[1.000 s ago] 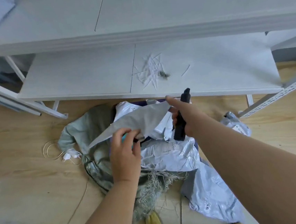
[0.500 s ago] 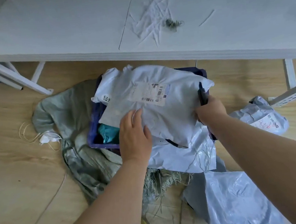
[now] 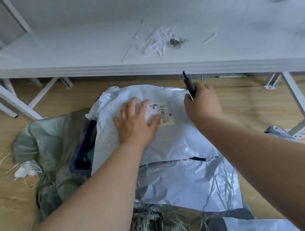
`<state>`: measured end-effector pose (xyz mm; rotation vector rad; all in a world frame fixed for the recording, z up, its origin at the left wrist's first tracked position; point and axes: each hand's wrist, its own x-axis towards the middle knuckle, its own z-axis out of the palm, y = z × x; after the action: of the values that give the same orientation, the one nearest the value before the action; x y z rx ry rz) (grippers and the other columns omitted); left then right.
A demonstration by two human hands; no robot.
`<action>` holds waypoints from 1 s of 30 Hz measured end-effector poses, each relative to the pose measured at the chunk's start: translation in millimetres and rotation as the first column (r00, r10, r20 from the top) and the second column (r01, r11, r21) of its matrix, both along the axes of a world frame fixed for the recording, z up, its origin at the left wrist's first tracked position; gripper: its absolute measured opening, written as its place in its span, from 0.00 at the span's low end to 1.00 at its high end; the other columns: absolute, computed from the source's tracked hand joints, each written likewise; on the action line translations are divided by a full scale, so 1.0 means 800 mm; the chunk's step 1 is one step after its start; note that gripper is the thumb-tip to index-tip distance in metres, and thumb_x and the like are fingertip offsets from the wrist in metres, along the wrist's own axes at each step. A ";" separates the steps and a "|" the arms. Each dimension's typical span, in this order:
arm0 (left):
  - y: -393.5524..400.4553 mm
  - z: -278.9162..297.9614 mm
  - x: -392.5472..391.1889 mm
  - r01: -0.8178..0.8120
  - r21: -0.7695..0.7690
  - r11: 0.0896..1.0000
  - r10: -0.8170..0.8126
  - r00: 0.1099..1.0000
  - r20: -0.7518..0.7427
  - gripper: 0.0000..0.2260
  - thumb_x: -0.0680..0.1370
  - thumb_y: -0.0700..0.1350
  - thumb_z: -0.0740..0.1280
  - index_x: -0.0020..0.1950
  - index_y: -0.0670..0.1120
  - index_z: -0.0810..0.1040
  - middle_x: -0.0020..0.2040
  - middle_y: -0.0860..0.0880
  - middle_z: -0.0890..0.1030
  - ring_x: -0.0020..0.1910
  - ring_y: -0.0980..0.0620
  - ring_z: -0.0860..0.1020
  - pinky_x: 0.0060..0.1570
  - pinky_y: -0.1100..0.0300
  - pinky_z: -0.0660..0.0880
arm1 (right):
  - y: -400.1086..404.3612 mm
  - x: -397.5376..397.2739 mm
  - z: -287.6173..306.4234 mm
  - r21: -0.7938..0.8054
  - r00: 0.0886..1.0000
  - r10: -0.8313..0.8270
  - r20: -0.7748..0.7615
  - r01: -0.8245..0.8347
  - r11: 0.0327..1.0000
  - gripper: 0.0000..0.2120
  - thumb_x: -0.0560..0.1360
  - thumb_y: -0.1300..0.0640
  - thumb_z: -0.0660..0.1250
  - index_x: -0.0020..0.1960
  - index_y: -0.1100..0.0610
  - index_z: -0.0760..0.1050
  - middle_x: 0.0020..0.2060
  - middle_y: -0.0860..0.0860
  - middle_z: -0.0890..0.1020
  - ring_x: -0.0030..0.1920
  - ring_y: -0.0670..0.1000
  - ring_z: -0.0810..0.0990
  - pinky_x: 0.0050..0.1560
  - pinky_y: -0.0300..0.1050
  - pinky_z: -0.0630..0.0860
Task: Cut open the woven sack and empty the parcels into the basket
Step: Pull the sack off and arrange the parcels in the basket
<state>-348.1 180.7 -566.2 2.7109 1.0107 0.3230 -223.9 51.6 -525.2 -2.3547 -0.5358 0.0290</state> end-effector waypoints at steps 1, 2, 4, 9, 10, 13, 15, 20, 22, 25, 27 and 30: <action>-0.001 -0.004 -0.005 0.009 -0.043 0.999 -0.011 0.999 -0.033 0.28 0.76 0.66 0.58 0.75 0.61 0.59 0.78 0.54 0.51 0.77 0.48 0.50 0.71 0.38 0.54 | 0.005 -0.012 -0.002 -0.042 0.996 0.086 0.035 -0.085 0.996 0.12 0.77 0.53 0.63 0.60 0.53 0.74 0.57 0.54 0.75 0.53 0.57 0.76 0.47 0.47 0.70; -0.001 -0.008 -0.013 0.016 -0.091 0.996 -0.022 0.998 -0.066 0.30 0.75 0.66 0.59 0.75 0.62 0.57 0.78 0.56 0.49 0.77 0.48 0.49 0.71 0.38 0.53 | 0.010 -0.026 -0.006 -0.078 0.987 0.158 -0.003 -0.158 0.984 0.15 0.76 0.50 0.66 0.61 0.51 0.73 0.57 0.53 0.75 0.53 0.55 0.76 0.45 0.45 0.67; 0.005 -0.011 -0.037 0.024 -0.146 0.989 -0.048 0.985 -0.168 0.33 0.75 0.65 0.63 0.76 0.62 0.52 0.78 0.58 0.45 0.77 0.47 0.47 0.71 0.36 0.54 | 0.019 -0.050 -0.018 -0.119 0.945 0.261 -0.198 -0.288 0.950 0.25 0.72 0.48 0.72 0.67 0.48 0.71 0.59 0.51 0.73 0.54 0.54 0.77 0.45 0.43 0.67; 0.034 -0.007 -0.072 0.069 -0.233 0.970 -0.132 0.954 -0.267 0.37 0.74 0.59 0.68 0.77 0.62 0.48 0.78 0.59 0.42 0.78 0.47 0.45 0.72 0.40 0.57 | 0.050 -0.089 -0.038 -0.287 0.932 0.228 -0.280 -0.308 0.907 0.25 0.72 0.60 0.68 0.68 0.48 0.71 0.61 0.54 0.71 0.53 0.57 0.78 0.51 0.51 0.78; 0.036 -0.010 -0.074 0.094 -0.270 0.958 -0.154 0.966 -0.208 0.37 0.75 0.58 0.68 0.77 0.61 0.50 0.78 0.59 0.44 0.78 0.48 0.46 0.73 0.43 0.57 | 0.054 -0.095 -0.041 -0.282 0.944 0.205 -0.260 -0.277 0.919 0.24 0.73 0.62 0.66 0.67 0.50 0.71 0.61 0.54 0.71 0.51 0.57 0.78 0.49 0.50 0.78; 0.045 -0.011 -0.092 0.138 -0.317 0.938 -0.100 0.986 0.133 0.30 0.77 0.56 0.66 0.76 0.56 0.59 0.78 0.55 0.54 0.77 0.51 0.53 0.73 0.52 0.58 | 0.057 -0.109 -0.033 -0.252 0.980 0.169 -0.106 -0.191 0.949 0.20 0.75 0.62 0.64 0.66 0.53 0.70 0.62 0.54 0.69 0.44 0.56 0.74 0.41 0.48 0.71; 0.059 -0.010 -0.119 0.043 -0.260 0.965 0.056 0.931 0.361 0.23 0.79 0.54 0.63 0.73 0.53 0.66 0.75 0.52 0.63 0.73 0.53 0.62 0.68 0.60 0.61 | 0.064 -0.125 -0.019 -0.242 0.976 0.216 0.008 -0.208 0.948 0.19 0.77 0.60 0.63 0.67 0.52 0.69 0.64 0.54 0.68 0.46 0.58 0.76 0.39 0.48 0.69; 0.114 -0.054 -0.232 -0.550 -0.269 0.791 0.611 0.736 0.293 0.18 0.79 0.47 0.63 0.68 0.48 0.71 0.70 0.46 0.68 0.67 0.46 0.70 0.61 0.55 0.70 | 0.109 -0.198 -0.005 -0.152 0.884 0.467 0.029 -0.457 0.876 0.14 0.77 0.59 0.62 0.62 0.54 0.72 0.56 0.56 0.75 0.50 0.59 0.77 0.42 0.47 0.69; 0.128 -0.096 -0.274 -0.675 -0.359 0.644 0.705 0.707 -0.064 0.22 0.77 0.50 0.65 0.70 0.47 0.69 0.70 0.43 0.66 0.68 0.42 0.68 0.65 0.52 0.68 | 0.124 -0.238 -0.016 -0.114 0.813 0.580 -0.052 -0.582 0.805 0.11 0.77 0.59 0.62 0.57 0.56 0.75 0.49 0.57 0.80 0.48 0.59 0.78 0.43 0.49 0.74; 0.117 -0.139 -0.306 -0.773 -0.483 0.410 0.697 0.608 -0.381 0.36 0.73 0.58 0.68 0.75 0.46 0.60 0.73 0.41 0.62 0.72 0.41 0.62 0.69 0.51 0.62 | 0.135 -0.289 -0.037 -0.074 0.736 0.648 -0.195 -0.670 0.738 0.10 0.76 0.58 0.62 0.55 0.54 0.78 0.43 0.56 0.82 0.45 0.59 0.80 0.46 0.53 0.78; 0.097 -0.154 -0.317 -0.829 -0.508 0.234 0.737 0.492 -0.463 0.45 0.70 0.60 0.72 0.77 0.46 0.52 0.75 0.41 0.56 0.74 0.40 0.58 0.69 0.47 0.61 | 0.139 -0.314 -0.053 -0.071 0.688 0.673 -0.269 -0.712 0.699 0.09 0.76 0.57 0.62 0.54 0.54 0.78 0.42 0.55 0.82 0.42 0.59 0.81 0.45 0.54 0.79; 0.085 -0.176 -0.337 -0.909 -0.416 0.033 0.631 0.342 -0.696 0.57 0.65 0.70 0.70 0.79 0.45 0.42 0.78 0.41 0.47 0.77 0.37 0.49 0.72 0.42 0.55 | 0.146 -0.339 -0.075 -0.107 0.634 0.691 -0.347 -0.759 0.642 0.09 0.75 0.56 0.62 0.53 0.54 0.79 0.43 0.56 0.83 0.40 0.59 0.82 0.45 0.55 0.81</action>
<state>-618.0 248.4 -706.7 1.1022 2.1063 -0.4063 -495.1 168.3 -584.8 -2.1290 -1.3863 0.8396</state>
